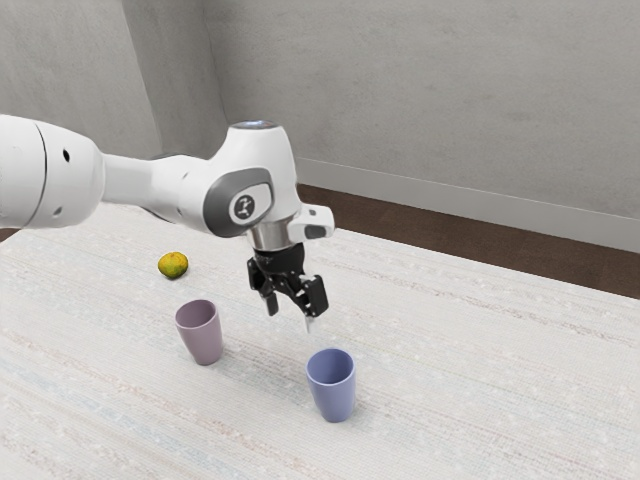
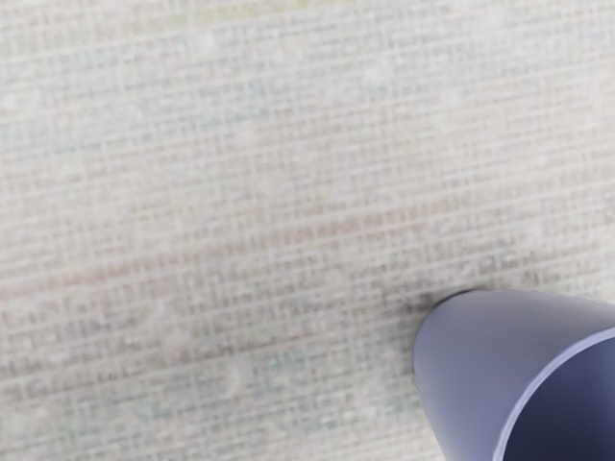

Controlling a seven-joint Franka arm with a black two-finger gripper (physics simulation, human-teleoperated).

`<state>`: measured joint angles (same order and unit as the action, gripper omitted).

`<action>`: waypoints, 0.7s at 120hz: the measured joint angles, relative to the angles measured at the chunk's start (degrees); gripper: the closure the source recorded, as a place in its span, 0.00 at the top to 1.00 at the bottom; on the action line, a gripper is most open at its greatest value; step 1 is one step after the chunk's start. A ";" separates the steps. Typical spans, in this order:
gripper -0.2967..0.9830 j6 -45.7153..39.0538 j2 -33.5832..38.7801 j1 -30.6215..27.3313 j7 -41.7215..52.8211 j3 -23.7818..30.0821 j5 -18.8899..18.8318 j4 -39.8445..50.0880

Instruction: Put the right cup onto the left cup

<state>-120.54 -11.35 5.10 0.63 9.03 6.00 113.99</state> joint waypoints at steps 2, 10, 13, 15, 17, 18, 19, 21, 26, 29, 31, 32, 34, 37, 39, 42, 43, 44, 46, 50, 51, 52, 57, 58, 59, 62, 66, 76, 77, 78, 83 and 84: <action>0.77 -0.68 0.26 -0.04 -0.14 0.24 0.08 0.79; 0.77 -3.14 2.37 0.04 -0.68 1.39 0.33 3.96; 0.77 -3.89 3.12 0.21 -0.87 1.63 0.39 4.88; 0.77 -4.35 3.48 0.29 -0.99 1.75 0.43 5.37; 0.77 -4.77 3.72 0.29 -1.10 1.95 0.46 5.72; 0.77 -4.97 3.79 0.24 -1.16 2.12 0.47 5.86; 0.77 -5.17 3.85 0.22 -1.22 2.27 0.49 5.98; 0.77 -5.57 3.90 0.17 -1.33 2.64 0.51 6.19; 0.77 -6.49 3.74 0.64 -1.59 3.22 0.56 6.47; 0.77 -6.96 3.55 1.01 -1.74 3.40 0.57 6.56; 0.77 -7.27 3.33 1.19 -1.84 3.48 0.57 6.57; 0.77 -7.42 3.22 1.26 -1.88 3.52 0.57 6.58; 0.77 -7.71 2.94 1.35 -1.97 3.57 0.57 6.55; 0.77 -8.11 2.52 1.40 -2.10 3.62 0.54 6.48; 0.77 -8.36 2.28 1.40 -2.19 3.65 0.51 6.44; 0.77 -8.68 2.02 1.37 -2.31 3.67 0.46 6.42; 0.77 -8.78 1.98 1.36 -2.35 3.68 0.44 6.42; 0.77 -8.88 1.96 1.35 -2.39 3.68 0.42 6.44; 0.77 -9.06 1.98 1.33 -2.47 3.69 0.39 6.50; 0.77 -9.38 2.11 1.31 -2.61 3.70 0.33 6.64; 0.77 -9.46 2.15 1.31 -2.65 3.70 0.32 6.68; 0.77 -9.53 2.19 1.30 -2.68 3.70 0.31 6.74; 0.77 -9.83 2.26 1.30 -2.85 3.71 0.23 7.01; 0.77 -9.88 2.23 1.30 -2.88 3.71 0.21 7.04; 0.77 -9.93 2.20 1.30 -2.91 3.71 0.20 7.07; 0.77 -10.06 2.05 1.30 -3.00 3.71 0.15 7.13; 0.77 -10.22 1.83 1.30 -3.11 3.71 0.08 7.18; 0.77 -10.59 0.27 1.30 -3.36 3.71 -0.03 7.07; 0.77 -10.65 0.13 1.30 -3.38 3.71 -0.04 7.05; 0.77 -10.71 -0.01 1.30 -3.40 3.71 -0.05 7.04; 0.77 -11.01 -0.75 1.31 -3.51 3.68 -0.12 6.97; 0.77 -11.07 -0.93 1.30 -3.53 3.69 -0.13 6.96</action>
<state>-131.62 -12.28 6.40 -2.91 12.72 5.87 120.94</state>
